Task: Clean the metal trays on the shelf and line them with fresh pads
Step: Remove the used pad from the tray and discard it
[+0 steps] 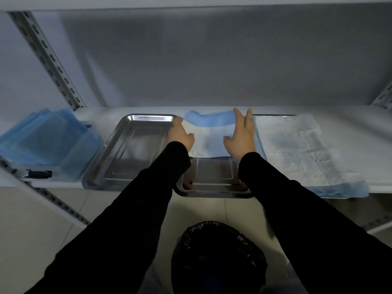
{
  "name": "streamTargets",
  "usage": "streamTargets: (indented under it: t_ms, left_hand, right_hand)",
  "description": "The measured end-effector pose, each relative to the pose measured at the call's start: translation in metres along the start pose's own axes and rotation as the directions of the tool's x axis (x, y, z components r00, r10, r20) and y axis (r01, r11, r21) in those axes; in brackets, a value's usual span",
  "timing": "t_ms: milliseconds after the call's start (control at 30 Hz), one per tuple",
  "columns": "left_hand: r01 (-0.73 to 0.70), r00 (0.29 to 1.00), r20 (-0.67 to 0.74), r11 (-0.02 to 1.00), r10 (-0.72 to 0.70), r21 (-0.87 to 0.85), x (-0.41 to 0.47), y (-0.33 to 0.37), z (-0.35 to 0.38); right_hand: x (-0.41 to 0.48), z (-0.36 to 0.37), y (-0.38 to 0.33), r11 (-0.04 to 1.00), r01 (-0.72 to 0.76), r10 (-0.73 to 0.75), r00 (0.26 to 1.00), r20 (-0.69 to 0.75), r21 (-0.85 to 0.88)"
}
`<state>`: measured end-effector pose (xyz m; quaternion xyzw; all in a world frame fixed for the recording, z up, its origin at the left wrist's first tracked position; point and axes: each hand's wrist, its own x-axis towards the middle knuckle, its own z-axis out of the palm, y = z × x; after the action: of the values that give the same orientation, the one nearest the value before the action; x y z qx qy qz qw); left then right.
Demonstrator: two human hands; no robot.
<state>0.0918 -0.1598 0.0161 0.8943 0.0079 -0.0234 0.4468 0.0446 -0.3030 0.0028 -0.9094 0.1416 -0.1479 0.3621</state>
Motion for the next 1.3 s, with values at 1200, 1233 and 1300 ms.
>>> streamTargets:
  t_ms: [1200, 1233, 1300]
  left_hand:
    - [0.003, 0.998, -0.057, 1.0, -0.005, -0.026, -0.019, 0.015, -0.008]
    - [-0.001, 0.999, -0.055, 0.999, -0.001, -0.033, -0.02, 0.015, -0.008]
    - [-0.018, 0.999, -0.052, 1.0, 0.017, -0.017, -0.022, 0.015, -0.006]
  right_hand:
    - [-0.031, 0.027, -0.024, 0.829, 0.204, -0.074, 0.963, 0.259, -0.52]
    - [-0.031, 0.026, -0.023, 0.822, 0.197, -0.078, 0.969, 0.236, -0.534]
    - [-0.031, 0.024, -0.022, 0.835, 0.178, -0.075, 0.974, 0.213, -0.521]
